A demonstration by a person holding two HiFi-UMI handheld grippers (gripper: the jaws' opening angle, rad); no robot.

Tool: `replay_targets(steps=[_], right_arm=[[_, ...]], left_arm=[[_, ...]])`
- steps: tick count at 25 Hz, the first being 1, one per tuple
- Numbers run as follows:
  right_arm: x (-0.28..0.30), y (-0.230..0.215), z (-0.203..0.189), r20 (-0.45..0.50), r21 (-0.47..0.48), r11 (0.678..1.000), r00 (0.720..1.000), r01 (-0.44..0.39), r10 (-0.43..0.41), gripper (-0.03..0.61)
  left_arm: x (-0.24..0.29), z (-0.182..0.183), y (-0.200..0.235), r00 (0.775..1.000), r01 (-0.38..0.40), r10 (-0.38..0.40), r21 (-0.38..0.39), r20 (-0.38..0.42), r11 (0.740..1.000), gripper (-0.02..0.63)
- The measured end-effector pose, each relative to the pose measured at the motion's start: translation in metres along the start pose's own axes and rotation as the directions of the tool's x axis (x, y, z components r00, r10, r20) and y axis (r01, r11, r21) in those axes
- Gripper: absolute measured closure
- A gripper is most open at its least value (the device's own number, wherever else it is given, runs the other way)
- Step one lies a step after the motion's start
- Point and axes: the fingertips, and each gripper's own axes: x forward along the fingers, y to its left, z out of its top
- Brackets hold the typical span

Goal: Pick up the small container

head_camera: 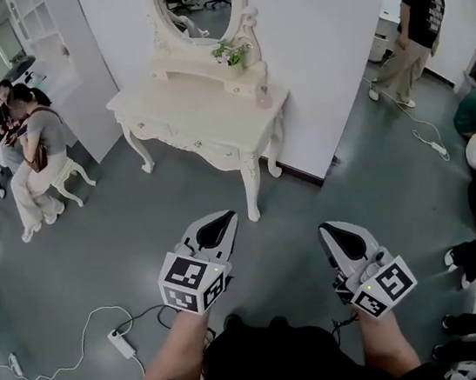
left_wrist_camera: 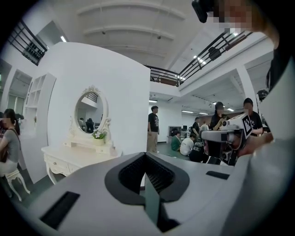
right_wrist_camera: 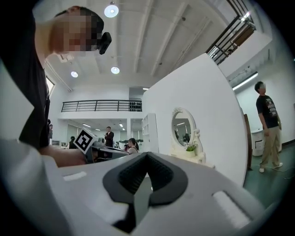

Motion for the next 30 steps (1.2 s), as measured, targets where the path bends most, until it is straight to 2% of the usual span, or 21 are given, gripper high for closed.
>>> replay_targets(steps=[6, 9, 16, 20, 30], right_arm=[[-0.027, -0.015, -0.005, 0.004, 0.071, 0.997, 1.000, 0.009, -0.009, 0.568], [-0.028, -0.029, -0.016, -0.013, 0.124, 0.992, 1.000, 0.024, -0.023, 0.568], [-0.007, -0.045, -0.030, -0.043, 0.155, 0.988, 0.999, 0.017, -0.011, 0.568], [0.023, -0.066, -0.031, -0.057, 0.163, 0.986, 0.998, 0.027, -0.018, 0.568], [0.127, -0.121, -0.032, -0.102, 0.159, 0.987, 0.995, 0.025, -0.008, 0.568]], left_arm=[[0.004, 0.006, -0.023, 1.000, 0.017, -0.017, -0.014, 0.009, 1.000, 0.609], [0.008, 0.006, -0.019, 1.000, 0.004, -0.004, -0.014, 0.006, 1.000, 0.609], [0.029, 0.009, 0.001, 1.000, 0.009, -0.009, -0.019, 0.016, 1.000, 0.609], [0.048, 0.011, 0.027, 1.000, 0.016, -0.016, -0.008, 0.012, 1.000, 0.609], [0.114, 0.021, 0.124, 1.000, 0.025, -0.024, -0.039, 0.002, 0.999, 0.609]])
